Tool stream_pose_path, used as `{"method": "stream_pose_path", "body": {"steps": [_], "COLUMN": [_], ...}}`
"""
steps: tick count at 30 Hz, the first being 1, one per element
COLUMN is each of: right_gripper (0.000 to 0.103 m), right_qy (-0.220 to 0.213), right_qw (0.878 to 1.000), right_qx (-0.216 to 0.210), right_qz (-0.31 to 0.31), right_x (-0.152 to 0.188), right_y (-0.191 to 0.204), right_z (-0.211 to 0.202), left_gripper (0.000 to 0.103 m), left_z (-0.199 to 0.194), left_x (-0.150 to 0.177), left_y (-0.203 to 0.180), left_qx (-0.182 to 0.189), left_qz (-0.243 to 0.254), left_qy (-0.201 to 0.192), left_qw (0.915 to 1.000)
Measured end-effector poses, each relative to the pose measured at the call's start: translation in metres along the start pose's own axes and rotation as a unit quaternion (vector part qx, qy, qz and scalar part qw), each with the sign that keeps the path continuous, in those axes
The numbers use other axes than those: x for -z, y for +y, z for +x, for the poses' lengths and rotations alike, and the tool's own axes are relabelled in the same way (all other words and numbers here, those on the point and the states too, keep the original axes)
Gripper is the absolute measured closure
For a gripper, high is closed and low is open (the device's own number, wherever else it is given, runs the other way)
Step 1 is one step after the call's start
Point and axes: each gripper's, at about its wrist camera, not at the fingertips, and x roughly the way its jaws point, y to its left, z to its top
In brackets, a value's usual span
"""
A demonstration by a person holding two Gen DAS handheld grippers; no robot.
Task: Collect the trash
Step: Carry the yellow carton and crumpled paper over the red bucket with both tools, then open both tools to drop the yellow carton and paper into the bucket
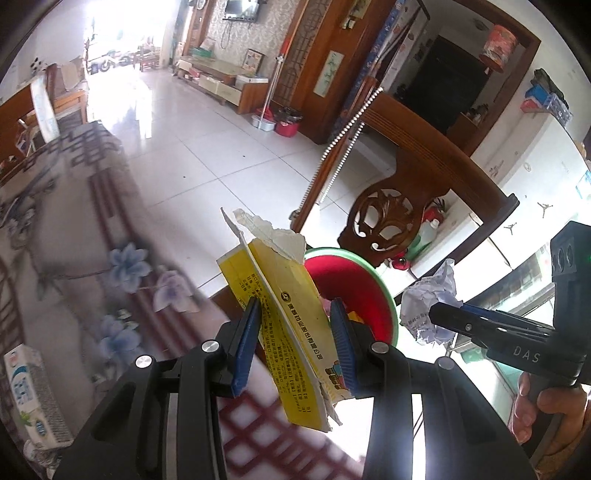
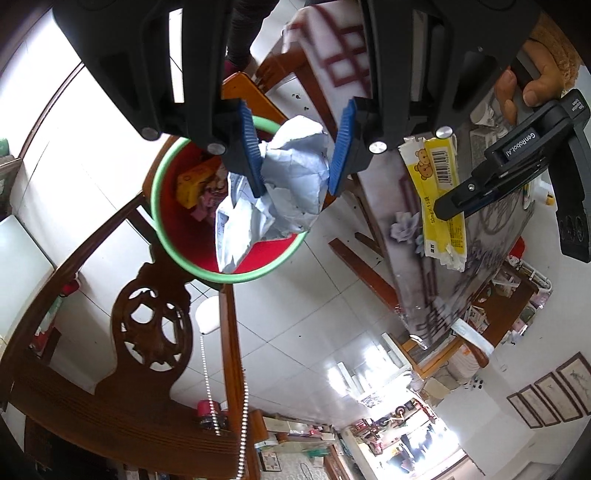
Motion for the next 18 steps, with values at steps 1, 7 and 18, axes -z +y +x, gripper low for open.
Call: {"method": "stream_pose_path", "body": {"steps": [1, 7, 18], "right_gripper": [0.067, 0.067, 0.067], "right_qy": [0.001, 0.005, 0.006], "right_qw": [1.000, 1.000, 1.000], "right_qx": [0.000, -0.005, -0.017], "right_qz": [0.001, 0.004, 0.000], "right_x": [-0.002, -0.009, -0.024], "right_y": [-0.003, -0.022, -0.044], "right_z": [0.000, 0.002, 0.005], "left_gripper": [0.067, 0.067, 0.066], "left_z": [0.003, 0.021, 0.052], "left_x": [-0.002, -0.008, -0.021], "left_y": [-0.003, -0.020, -0.048], "left_qx": [0.001, -0.001, 0.006], "left_qz": [0.000, 0.002, 0.005], "left_qy": [0.002, 0.013, 0.031], "left_qw": [1.0000, 0.9999, 0.9995]}}
